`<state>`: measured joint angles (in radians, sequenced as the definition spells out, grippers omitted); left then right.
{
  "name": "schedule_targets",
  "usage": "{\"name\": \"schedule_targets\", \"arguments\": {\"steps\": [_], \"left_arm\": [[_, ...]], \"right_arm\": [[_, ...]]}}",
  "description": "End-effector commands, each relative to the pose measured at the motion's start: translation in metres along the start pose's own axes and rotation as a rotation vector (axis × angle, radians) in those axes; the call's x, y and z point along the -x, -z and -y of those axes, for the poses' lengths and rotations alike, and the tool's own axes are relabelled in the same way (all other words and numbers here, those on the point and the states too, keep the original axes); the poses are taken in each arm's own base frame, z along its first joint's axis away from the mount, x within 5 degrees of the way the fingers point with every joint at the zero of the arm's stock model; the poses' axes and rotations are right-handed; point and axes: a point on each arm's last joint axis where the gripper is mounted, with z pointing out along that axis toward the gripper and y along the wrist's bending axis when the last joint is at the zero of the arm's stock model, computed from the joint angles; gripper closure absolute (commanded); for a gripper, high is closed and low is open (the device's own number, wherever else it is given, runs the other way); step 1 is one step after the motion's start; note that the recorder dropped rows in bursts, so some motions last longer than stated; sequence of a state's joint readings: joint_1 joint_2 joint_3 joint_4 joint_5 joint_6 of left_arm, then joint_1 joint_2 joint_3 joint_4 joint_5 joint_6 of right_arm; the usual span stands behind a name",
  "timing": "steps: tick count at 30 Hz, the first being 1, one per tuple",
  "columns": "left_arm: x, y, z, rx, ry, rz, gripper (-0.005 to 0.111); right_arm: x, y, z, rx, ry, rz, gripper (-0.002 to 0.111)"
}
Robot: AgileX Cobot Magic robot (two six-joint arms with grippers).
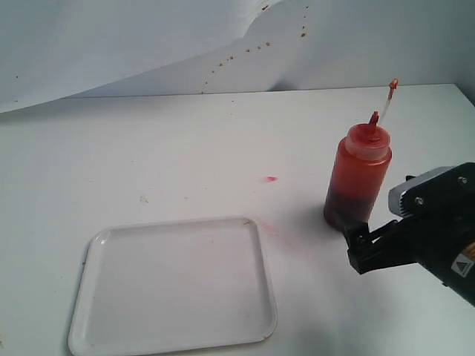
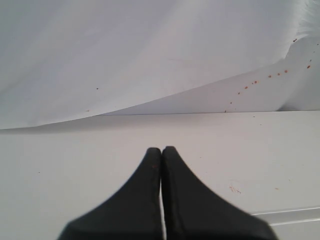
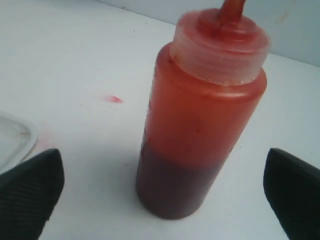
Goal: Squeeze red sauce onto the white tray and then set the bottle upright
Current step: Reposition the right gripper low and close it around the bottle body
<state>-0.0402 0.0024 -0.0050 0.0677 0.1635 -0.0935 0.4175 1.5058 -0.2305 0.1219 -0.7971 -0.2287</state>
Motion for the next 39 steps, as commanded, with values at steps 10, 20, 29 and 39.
{"name": "schedule_targets", "arguments": {"steps": [10, 20, 29, 39], "left_arm": [[-0.001, 0.0, 0.0, -0.001, 0.008, 0.0, 0.107], [-0.001, 0.0, 0.0, -0.001, 0.008, 0.0, 0.107], [-0.001, 0.0, 0.0, -0.001, 0.008, 0.0, 0.107], [-0.001, 0.0, 0.0, -0.001, 0.008, 0.0, 0.107]], "right_arm": [[-0.001, -0.008, 0.005, -0.081, -0.007, 0.126, 0.005], [-0.023, -0.023, 0.001, -0.087, 0.013, 0.112, 0.005], [-0.048, -0.06, -0.007, -0.061, -0.044, 0.018, 0.005], [-0.06, -0.093, -0.007, -0.116, -0.063, -0.006, 0.005]]}}
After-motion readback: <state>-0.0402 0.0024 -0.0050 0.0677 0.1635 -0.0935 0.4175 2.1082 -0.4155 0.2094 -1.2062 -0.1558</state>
